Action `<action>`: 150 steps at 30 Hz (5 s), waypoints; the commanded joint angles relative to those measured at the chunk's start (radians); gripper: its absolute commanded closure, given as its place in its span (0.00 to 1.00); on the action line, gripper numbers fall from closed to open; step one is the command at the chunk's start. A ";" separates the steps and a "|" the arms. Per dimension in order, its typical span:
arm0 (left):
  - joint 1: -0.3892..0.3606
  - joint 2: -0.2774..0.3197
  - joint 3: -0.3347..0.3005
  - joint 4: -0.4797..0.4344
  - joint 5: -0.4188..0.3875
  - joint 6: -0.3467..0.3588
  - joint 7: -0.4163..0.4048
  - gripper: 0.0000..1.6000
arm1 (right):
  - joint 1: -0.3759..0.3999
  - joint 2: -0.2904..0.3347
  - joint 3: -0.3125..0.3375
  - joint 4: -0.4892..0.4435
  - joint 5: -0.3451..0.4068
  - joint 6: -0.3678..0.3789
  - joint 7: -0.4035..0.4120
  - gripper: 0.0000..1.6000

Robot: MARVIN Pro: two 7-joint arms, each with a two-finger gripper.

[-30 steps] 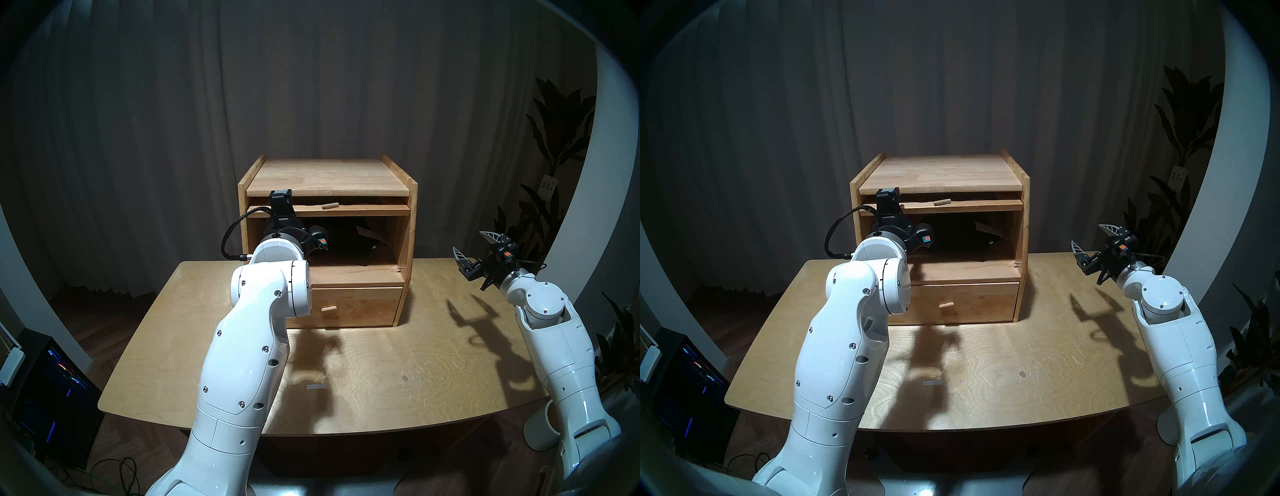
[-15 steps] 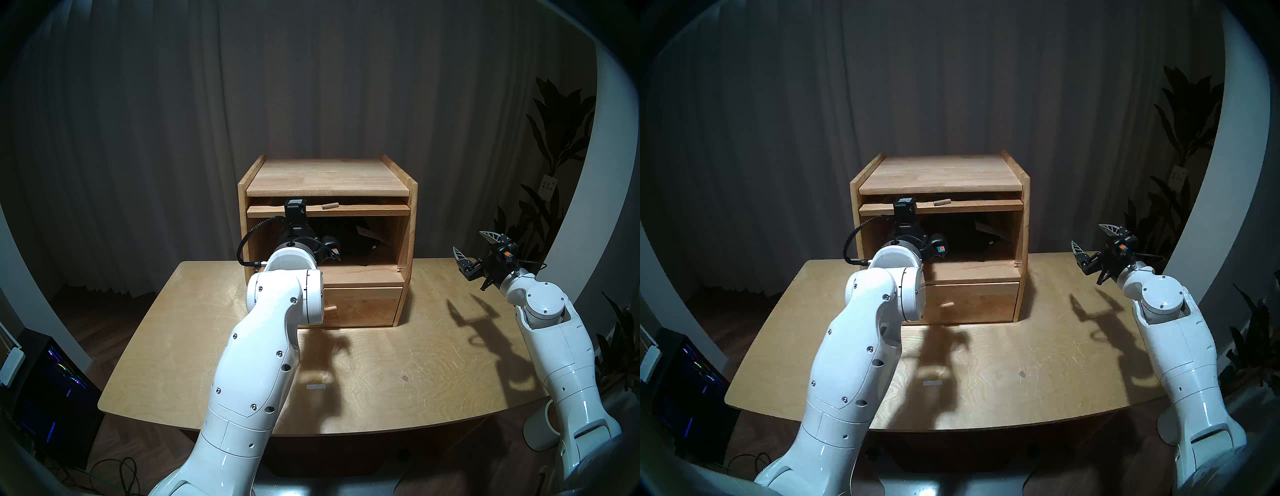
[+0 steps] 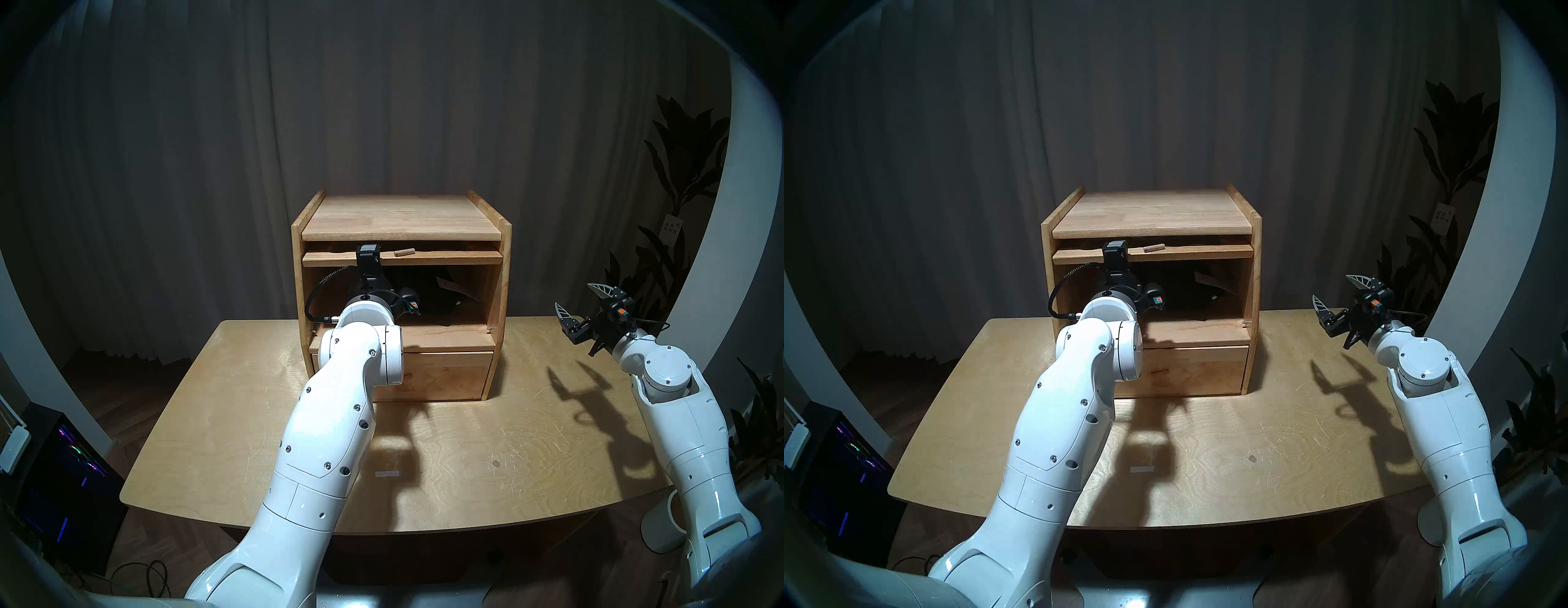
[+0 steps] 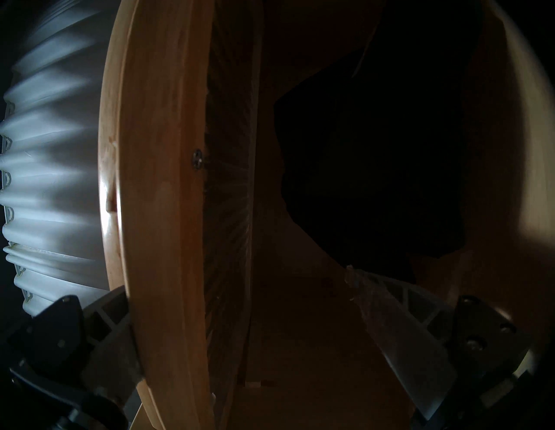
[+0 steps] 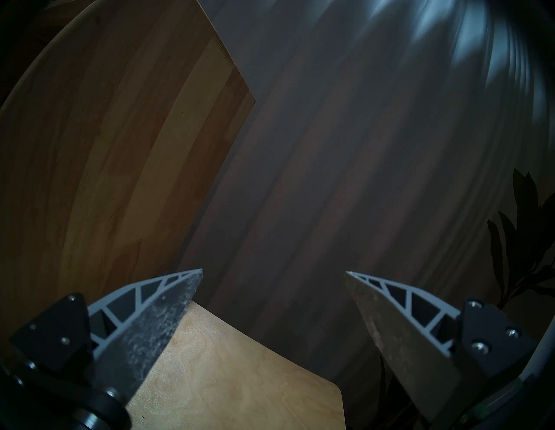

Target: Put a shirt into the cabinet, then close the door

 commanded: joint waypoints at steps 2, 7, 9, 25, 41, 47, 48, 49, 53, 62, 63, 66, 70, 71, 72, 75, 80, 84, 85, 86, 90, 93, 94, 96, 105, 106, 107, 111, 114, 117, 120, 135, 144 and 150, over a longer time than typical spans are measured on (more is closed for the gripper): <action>-0.049 -0.003 -0.024 0.011 -0.005 0.002 0.027 0.00 | 0.009 0.003 0.003 -0.021 0.000 -0.008 -0.001 0.00; -0.065 -0.014 -0.036 0.030 -0.024 0.002 0.010 0.00 | 0.009 0.004 0.003 -0.021 0.000 -0.008 -0.001 0.00; -0.068 -0.020 -0.037 0.028 -0.031 0.002 -0.014 0.00 | 0.009 0.004 0.003 -0.021 0.000 -0.008 -0.001 0.00; -0.041 -0.007 -0.039 -0.013 -0.046 -0.022 -0.046 1.00 | 0.008 0.004 0.002 -0.021 0.001 -0.008 -0.002 0.00; 0.062 0.035 -0.054 -0.173 -0.069 -0.047 -0.117 1.00 | 0.008 0.005 0.001 -0.021 0.002 -0.008 -0.003 0.00; 0.137 0.054 -0.047 -0.249 -0.085 -0.048 -0.155 1.00 | 0.009 0.005 0.001 -0.020 0.002 -0.008 -0.003 0.00; 0.150 0.058 -0.044 -0.264 -0.089 -0.047 -0.162 1.00 | 0.009 0.005 0.001 -0.020 0.002 -0.008 -0.003 0.00; 0.166 0.067 -0.036 -0.290 -0.093 -0.039 -0.186 1.00 | 0.009 0.006 0.000 -0.020 0.002 -0.008 -0.003 0.00; 0.183 0.093 -0.024 -0.327 -0.107 -0.025 -0.216 1.00 | 0.009 0.006 0.000 -0.020 0.002 -0.008 -0.003 0.00; 0.272 0.140 -0.036 -0.472 -0.130 -0.008 -0.308 1.00 | 0.009 0.006 -0.001 -0.019 0.003 -0.008 -0.003 0.00; 0.291 0.138 -0.042 -0.493 -0.130 -0.013 -0.313 1.00 | 0.009 0.006 -0.001 -0.019 0.003 -0.008 -0.003 0.00; 0.324 0.154 -0.058 -0.562 -0.147 -0.009 -0.353 1.00 | 0.009 0.007 -0.001 -0.020 0.003 -0.008 -0.004 0.00; 0.363 0.181 -0.077 -0.634 -0.173 -0.003 -0.413 1.00 | 0.009 0.007 -0.001 -0.019 0.004 -0.008 -0.004 0.00; 0.374 0.183 -0.080 -0.652 -0.183 -0.001 -0.422 1.00 | 0.009 0.007 -0.001 -0.019 0.004 -0.008 -0.004 0.00; 0.381 0.187 -0.081 -0.665 -0.193 -0.001 -0.431 1.00 | 0.009 0.007 -0.001 -0.019 0.004 -0.008 -0.004 0.00; 0.424 0.197 -0.094 -0.732 -0.211 0.011 -0.483 1.00 | 0.009 0.007 -0.002 -0.019 0.004 -0.008 -0.004 0.00; 0.472 0.196 -0.115 -0.750 -0.262 -0.003 -0.470 1.00 | 0.009 0.008 -0.002 -0.020 0.004 -0.008 -0.005 0.00; 0.462 0.207 -0.135 -0.750 -0.279 -0.007 -0.499 1.00 | 0.009 0.008 -0.002 -0.020 0.005 -0.008 -0.005 0.00; 0.464 0.209 -0.140 -0.750 -0.284 -0.006 -0.503 1.00 | 0.009 0.008 -0.002 -0.019 0.005 -0.008 -0.005 0.00; 0.464 0.212 -0.141 -0.750 -0.293 -0.013 -0.505 1.00 | 0.009 0.008 -0.002 -0.019 0.005 -0.008 -0.005 0.00; 0.456 0.205 -0.140 -0.750 -0.323 -0.026 -0.497 0.00 | 0.010 0.008 -0.003 -0.017 0.005 -0.007 -0.005 0.00; 0.469 0.231 -0.172 -0.750 -0.333 -0.045 -0.500 0.00 | 0.011 0.008 -0.003 -0.016 0.006 -0.007 -0.005 0.00; 0.475 0.236 -0.182 -0.750 -0.337 -0.049 -0.496 0.00 | 0.011 0.008 -0.004 -0.016 0.006 -0.007 -0.005 0.00; 0.482 0.236 -0.200 -0.750 -0.348 -0.052 -0.489 0.00 | 0.011 0.008 -0.004 -0.016 0.006 -0.007 -0.005 0.00; 0.444 0.233 -0.245 -0.750 -0.419 -0.105 -0.423 0.00 | 0.011 0.009 -0.005 -0.014 0.007 -0.006 -0.005 0.00; 0.433 0.229 -0.245 -0.750 -0.429 -0.112 -0.410 0.00 | 0.011 0.009 -0.005 -0.014 0.007 -0.006 -0.005 0.00; 0.426 0.228 -0.248 -0.750 -0.437 -0.118 -0.402 0.00 | 0.011 0.009 -0.005 -0.014 0.007 -0.006 -0.005 0.00; 0.412 0.223 -0.260 -0.750 -0.483 -0.149 -0.362 0.00 | 0.011 0.009 -0.006 -0.013 0.008 -0.006 -0.005 0.00; 0.410 0.220 -0.271 -0.750 -0.509 -0.165 -0.343 0.00 | 0.012 0.009 -0.006 -0.012 0.008 -0.006 -0.005 0.00; 0.403 0.217 -0.285 -0.750 -0.541 -0.189 -0.313 0.00 | 0.012 0.010 -0.006 -0.012 0.009 -0.006 -0.005 0.00; 0.412 0.226 -0.300 -0.750 -0.575 -0.232 -0.280 0.00 | 0.012 0.010 -0.006 -0.013 0.009 -0.006 -0.005 0.00; 0.363 0.229 -0.268 -0.601 -0.520 -0.427 -0.036 0.00 | 0.008 0.012 -0.006 -0.020 0.009 -0.008 -0.008 0.00; 0.362 0.218 -0.242 -0.571 -0.434 -0.374 -0.027 0.00 | 0.008 0.012 -0.006 -0.021 0.009 -0.009 -0.009 0.00; 0.311 0.208 -0.214 -0.521 -0.378 -0.342 -0.032 0.00 | 0.008 0.013 -0.006 -0.021 0.009 -0.009 -0.009 0.00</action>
